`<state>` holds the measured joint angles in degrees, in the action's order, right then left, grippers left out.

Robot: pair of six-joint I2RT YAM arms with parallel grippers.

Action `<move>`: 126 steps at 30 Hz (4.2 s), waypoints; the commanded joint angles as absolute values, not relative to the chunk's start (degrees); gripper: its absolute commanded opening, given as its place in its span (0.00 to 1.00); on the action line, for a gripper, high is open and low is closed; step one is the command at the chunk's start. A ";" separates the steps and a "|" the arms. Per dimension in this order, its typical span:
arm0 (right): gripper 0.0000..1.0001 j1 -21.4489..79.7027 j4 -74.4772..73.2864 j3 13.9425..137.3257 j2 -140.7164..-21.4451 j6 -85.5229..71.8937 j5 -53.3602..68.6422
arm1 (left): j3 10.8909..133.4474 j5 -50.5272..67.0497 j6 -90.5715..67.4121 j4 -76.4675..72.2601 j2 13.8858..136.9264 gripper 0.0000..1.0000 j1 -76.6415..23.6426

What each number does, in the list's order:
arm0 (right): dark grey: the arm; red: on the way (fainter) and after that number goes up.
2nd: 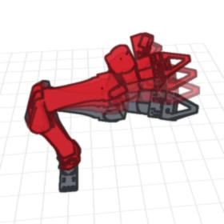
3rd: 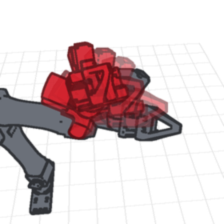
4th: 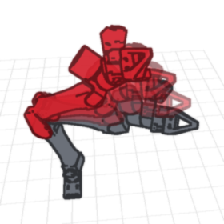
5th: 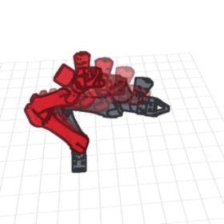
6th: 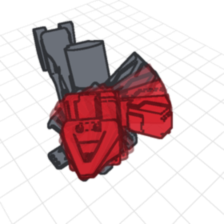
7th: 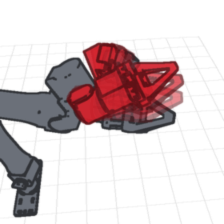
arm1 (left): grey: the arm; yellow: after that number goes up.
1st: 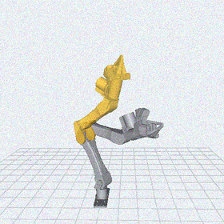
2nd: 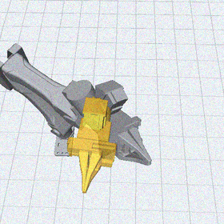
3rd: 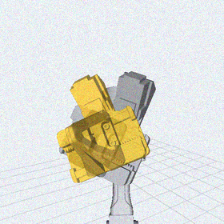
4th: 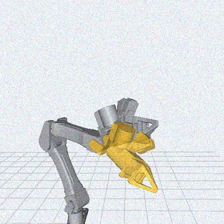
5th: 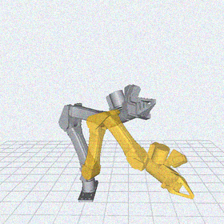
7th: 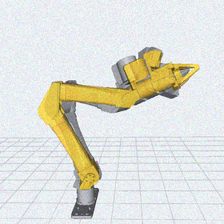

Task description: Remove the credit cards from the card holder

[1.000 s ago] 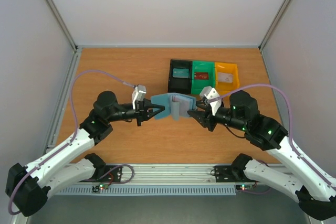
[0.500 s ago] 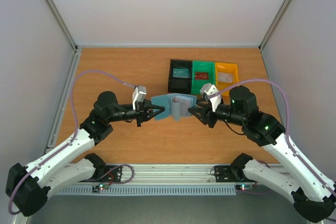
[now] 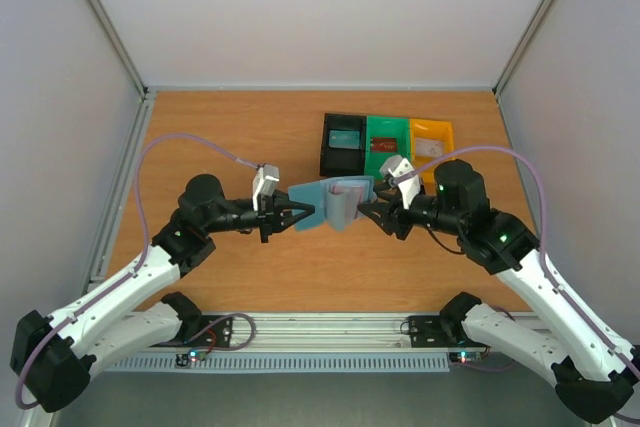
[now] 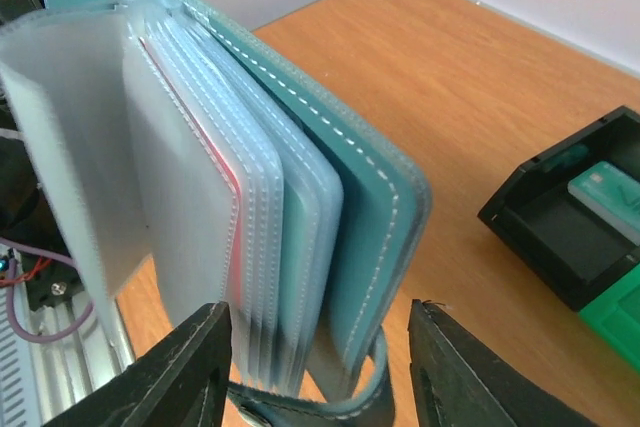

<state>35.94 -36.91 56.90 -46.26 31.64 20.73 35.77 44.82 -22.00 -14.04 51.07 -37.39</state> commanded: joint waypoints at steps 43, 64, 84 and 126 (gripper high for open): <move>0.01 48.13 -28.79 63.10 -59.94 21.41 20.00 | 33.51 33.40 -21.23 -17.10 51.91 0.64 -38.96; 0.27 40.43 -31.19 57.18 -51.68 25.12 36.55 | 32.26 46.37 -22.62 -22.85 50.00 0.00 -37.18; 0.01 35.65 -50.65 64.67 -59.26 12.41 -3.67 | 32.54 14.14 -14.71 -4.54 47.28 0.45 -35.82; 0.01 51.17 -37.12 73.52 -67.86 21.06 27.45 | 28.68 47.62 -25.65 -20.92 45.98 0.32 -33.93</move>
